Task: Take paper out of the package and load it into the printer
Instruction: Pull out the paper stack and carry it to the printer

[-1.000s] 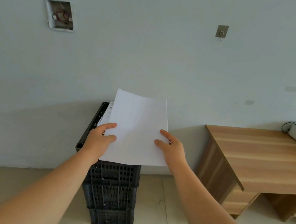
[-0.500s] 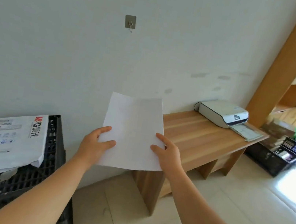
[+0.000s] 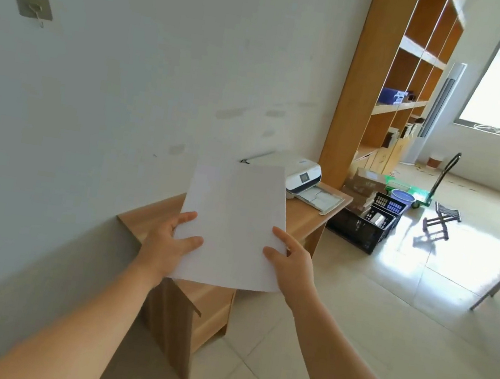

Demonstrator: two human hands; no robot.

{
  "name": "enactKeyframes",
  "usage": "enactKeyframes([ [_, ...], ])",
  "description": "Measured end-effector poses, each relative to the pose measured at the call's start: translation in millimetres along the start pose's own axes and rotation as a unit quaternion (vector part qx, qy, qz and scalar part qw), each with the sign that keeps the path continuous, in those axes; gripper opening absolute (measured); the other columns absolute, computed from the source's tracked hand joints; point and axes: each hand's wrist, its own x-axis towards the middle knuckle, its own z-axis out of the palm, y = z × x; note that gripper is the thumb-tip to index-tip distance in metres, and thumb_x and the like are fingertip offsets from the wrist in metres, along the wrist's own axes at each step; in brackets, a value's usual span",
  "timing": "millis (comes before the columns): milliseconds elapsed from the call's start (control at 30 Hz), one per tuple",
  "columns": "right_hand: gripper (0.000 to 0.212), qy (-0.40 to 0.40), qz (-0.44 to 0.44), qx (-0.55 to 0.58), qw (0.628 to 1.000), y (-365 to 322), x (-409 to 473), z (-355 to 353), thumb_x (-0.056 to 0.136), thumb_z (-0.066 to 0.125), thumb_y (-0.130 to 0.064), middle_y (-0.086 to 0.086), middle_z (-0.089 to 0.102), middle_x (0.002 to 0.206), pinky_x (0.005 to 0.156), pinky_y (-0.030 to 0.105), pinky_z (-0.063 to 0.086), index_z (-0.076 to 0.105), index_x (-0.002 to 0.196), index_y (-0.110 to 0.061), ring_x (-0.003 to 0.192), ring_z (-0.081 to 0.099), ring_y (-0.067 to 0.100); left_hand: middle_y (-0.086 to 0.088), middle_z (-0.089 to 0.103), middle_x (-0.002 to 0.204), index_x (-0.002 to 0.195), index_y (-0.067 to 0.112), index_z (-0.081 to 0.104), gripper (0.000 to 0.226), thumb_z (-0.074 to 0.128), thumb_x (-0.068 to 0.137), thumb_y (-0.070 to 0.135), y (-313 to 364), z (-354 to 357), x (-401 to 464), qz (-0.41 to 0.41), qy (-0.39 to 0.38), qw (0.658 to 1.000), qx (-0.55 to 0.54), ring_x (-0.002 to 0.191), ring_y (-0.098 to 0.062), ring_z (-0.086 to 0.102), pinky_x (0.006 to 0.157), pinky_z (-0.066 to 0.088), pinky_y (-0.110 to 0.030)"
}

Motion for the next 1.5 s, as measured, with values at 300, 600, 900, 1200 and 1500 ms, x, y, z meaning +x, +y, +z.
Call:
enactKeyframes([
  [300,0.049,0.066,-0.009,-0.018,0.998,17.5,119.5,-158.8,0.09,0.063,-0.014,-0.001,0.054,0.125,0.081,0.028,0.045,0.053,0.137,-0.027,0.105,0.055,0.02,0.001,0.059,0.118,0.126,0.025,0.056,0.05,0.073,0.081,0.011,37.6,190.9,99.9,0.018,-0.054,0.998,-0.039,0.095,-0.009,0.061,0.074,0.052,-0.021],
  [600,0.049,0.136,0.008,-0.025,0.99,51.9,232.6,-265.5,0.086,0.067,-0.012,0.004,0.06,0.128,0.1,0.045,0.049,0.058,0.131,-0.029,0.112,0.058,0.024,0.005,0.059,0.121,0.112,0.042,0.059,0.047,0.079,0.075,0.02,40.6,332.1,212.8,0.025,-0.124,0.991,-0.045,0.102,-0.016,0.061,0.08,0.054,-0.031],
  [900,0.048,0.203,0.032,-0.023,0.978,69.9,365.9,-364.0,0.083,0.068,-0.011,0.007,0.064,0.123,0.096,0.045,0.052,0.061,0.127,-0.03,0.108,0.062,0.026,0.003,0.057,0.121,0.122,0.034,0.059,0.048,0.076,0.078,0.021,49.5,477.2,346.0,0.052,-0.175,0.983,-0.027,0.103,-0.016,0.06,0.088,0.054,-0.037],
  [1200,0.05,0.225,0.034,-0.015,0.974,89.0,471.2,-457.1,0.081,0.067,-0.011,0.005,0.065,0.122,0.097,0.045,0.051,0.062,0.126,-0.031,0.109,0.062,0.026,-0.001,0.058,0.123,0.121,0.03,0.059,0.047,0.075,0.079,0.016,60.3,602.2,434.5,0.064,-0.204,0.976,-0.042,0.107,-0.02,0.059,0.093,0.052,-0.043],
  [1500,0.049,0.18,0.01,0.008,0.984,115.4,576.1,-563.6,0.084,0.066,-0.007,0.005,0.064,0.124,0.095,0.039,0.052,0.06,0.129,-0.025,0.109,0.062,0.024,0.011,0.061,0.111,0.12,0.027,0.061,0.048,0.076,0.077,0.011,76.3,724.4,489.6,0.05,-0.154,0.985,-0.058,0.104,-0.018,0.061,0.084,0.053,-0.033],
])
